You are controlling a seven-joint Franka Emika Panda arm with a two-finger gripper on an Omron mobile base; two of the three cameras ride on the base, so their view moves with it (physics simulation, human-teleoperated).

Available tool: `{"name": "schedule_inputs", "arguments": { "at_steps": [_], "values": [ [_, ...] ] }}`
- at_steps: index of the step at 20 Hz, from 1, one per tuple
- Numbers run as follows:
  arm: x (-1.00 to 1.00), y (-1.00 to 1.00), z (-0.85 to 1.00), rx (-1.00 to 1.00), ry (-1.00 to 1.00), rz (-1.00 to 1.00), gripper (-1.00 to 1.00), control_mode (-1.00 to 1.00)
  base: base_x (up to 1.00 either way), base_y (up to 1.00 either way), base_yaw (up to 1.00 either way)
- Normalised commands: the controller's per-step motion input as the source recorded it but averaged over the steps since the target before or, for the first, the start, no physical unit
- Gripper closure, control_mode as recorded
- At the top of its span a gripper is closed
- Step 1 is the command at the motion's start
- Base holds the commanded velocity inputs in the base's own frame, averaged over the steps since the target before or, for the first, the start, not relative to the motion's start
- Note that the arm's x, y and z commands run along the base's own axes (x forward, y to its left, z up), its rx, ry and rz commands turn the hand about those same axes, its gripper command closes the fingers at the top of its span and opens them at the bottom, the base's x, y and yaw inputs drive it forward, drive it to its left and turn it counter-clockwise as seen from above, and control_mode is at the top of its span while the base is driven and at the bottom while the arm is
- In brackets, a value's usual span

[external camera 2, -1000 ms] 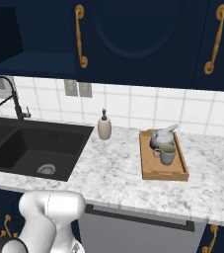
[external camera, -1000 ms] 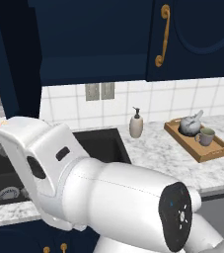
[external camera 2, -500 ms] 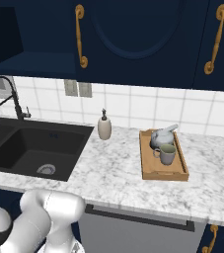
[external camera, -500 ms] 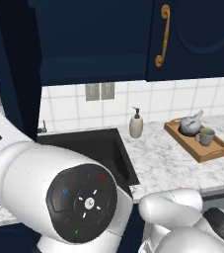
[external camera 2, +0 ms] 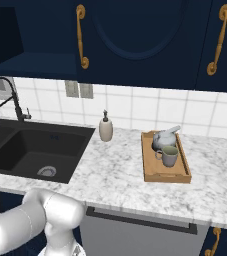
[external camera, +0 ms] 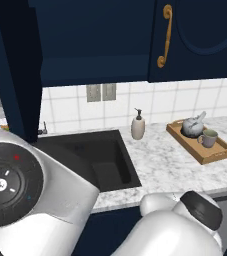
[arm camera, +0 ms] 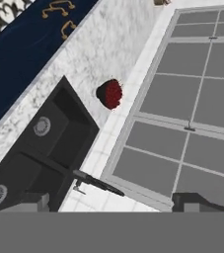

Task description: Pick the kettle from the counter and place it on the tray. Then pick the mug from the cabinet and place it on the tray. Then close the cabinet doors.

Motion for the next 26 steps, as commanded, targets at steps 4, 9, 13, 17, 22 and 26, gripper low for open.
{"name": "schedule_inputs", "arguments": {
  "at_steps": [4, 9, 13, 17, 22, 26],
  "values": [
    [0.27, -0.22, -0.03, 0.0, 0.09, -0.04, -1.0, -1.0, 0.0, 0.0, 0.0],
    [0.2, -0.28, -0.05, 0.0, 0.01, 0.0, -1.0, -1.0, 0.0, 0.0, 0.0],
    [0.15, -0.34, -0.05, 0.0, 0.0, 0.0, -1.0, -1.0, 0.0, 0.0, 0.0],
    [0.11, -0.34, -0.07, 0.0, 0.0, 0.0, -1.0, -1.0, 0.0, 0.0, 0.0],
    [0.1, -0.31, -0.02, 0.0, 0.0, 0.0, -1.0, -1.0, 0.0, 0.0, 0.0],
    [0.09, -0.12, 0.0, 0.0, -0.04, 0.0, -1.0, -1.0, 0.0, 0.0, 0.0]
  ]
}}
